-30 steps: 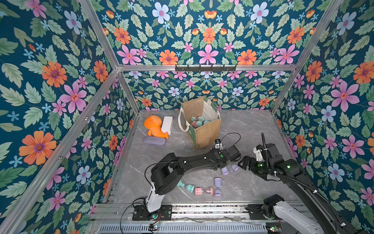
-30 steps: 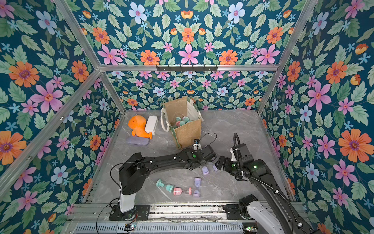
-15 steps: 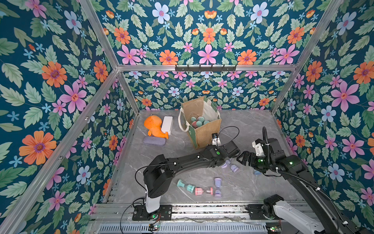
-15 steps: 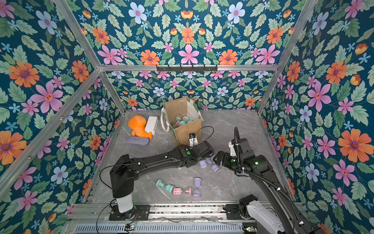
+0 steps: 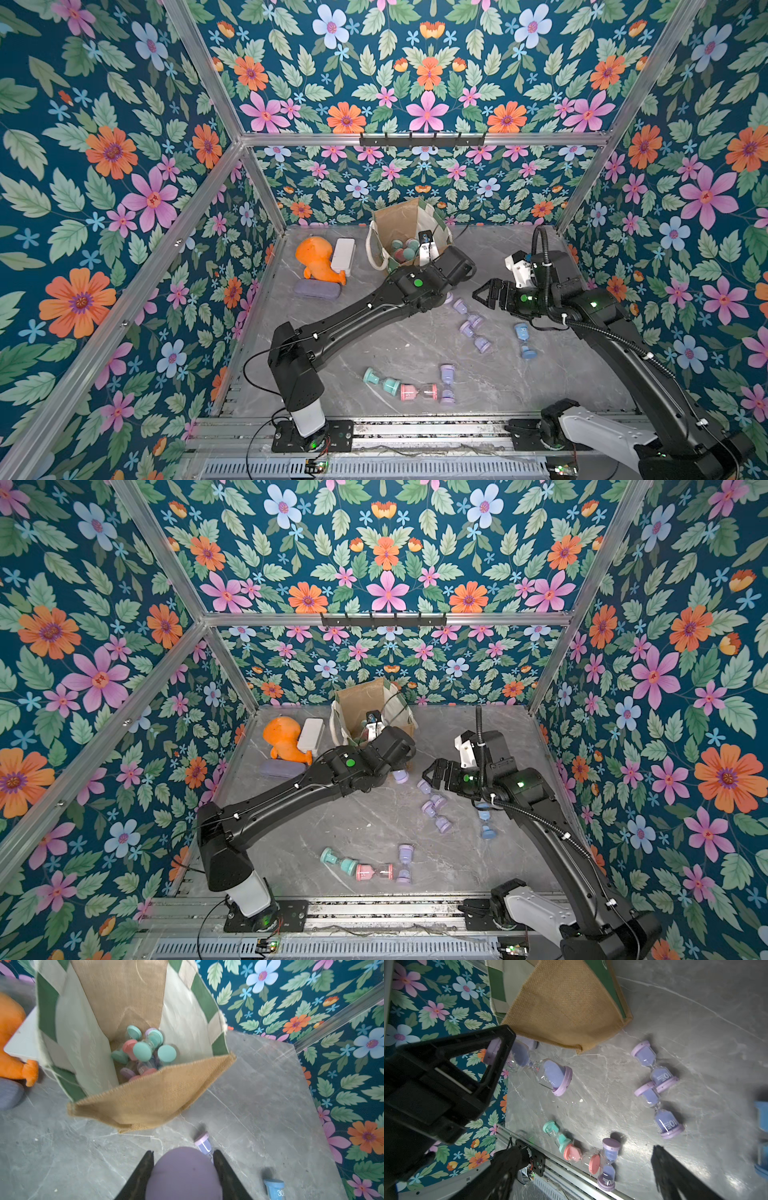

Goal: Put the hourglass into the canvas bag
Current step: Place the hourglass in the canvas bag.

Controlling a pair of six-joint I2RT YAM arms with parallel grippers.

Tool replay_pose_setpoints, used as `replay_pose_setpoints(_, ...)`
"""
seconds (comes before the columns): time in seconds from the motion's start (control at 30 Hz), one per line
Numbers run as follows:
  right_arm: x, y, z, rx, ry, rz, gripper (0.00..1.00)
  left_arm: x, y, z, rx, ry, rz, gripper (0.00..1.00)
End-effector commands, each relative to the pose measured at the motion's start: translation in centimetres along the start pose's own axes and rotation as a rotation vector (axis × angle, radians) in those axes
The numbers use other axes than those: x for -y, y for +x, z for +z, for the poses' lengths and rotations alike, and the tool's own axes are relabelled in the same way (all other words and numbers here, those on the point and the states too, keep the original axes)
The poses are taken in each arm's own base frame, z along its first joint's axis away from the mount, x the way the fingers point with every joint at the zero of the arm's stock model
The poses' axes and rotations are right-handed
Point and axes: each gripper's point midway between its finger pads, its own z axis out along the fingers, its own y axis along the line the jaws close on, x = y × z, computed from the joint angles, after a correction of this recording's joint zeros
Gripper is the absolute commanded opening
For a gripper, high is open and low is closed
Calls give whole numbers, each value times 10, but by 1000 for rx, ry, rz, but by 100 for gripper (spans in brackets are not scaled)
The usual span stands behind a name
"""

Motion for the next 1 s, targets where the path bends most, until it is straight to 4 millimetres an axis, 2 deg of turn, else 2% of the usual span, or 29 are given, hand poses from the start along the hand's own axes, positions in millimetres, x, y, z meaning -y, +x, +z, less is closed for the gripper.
replay_pose_setpoints(0.0, -16, -13, 3, 18, -42, -40, 99, -2, -30, -8, 54, 11, 63, 36)
replay_pose_setpoints(0.2, -37, -30, 16, 27, -76, -72, 99, -16, -92, -13, 168, 21, 20, 36)
replay_pose_setpoints(0.3, -47, -38, 23, 36, -99, -84, 99, -27, -113, -3, 193, 11, -1, 36)
replay_pose_setpoints(0.4, -55, -47, 30, 46, -131, -85, 99, -34, -125, 16, 182, 24, -20, 36)
replay_pose_setpoints(0.63, -61, -58, 47, 47, -150, -75, 99, -48, -131, 79, 117, 37, -73, 36)
replay_pose_setpoints(0.77, -56, -58, 57, 34, -140, -67, 99, -53, -123, 115, 55, 39, -93, 36)
replay_pose_setpoints(0.97, -49, -57, 70, 17, -123, -50, 99, -66, -101, 166, -33, 25, -137, 36)
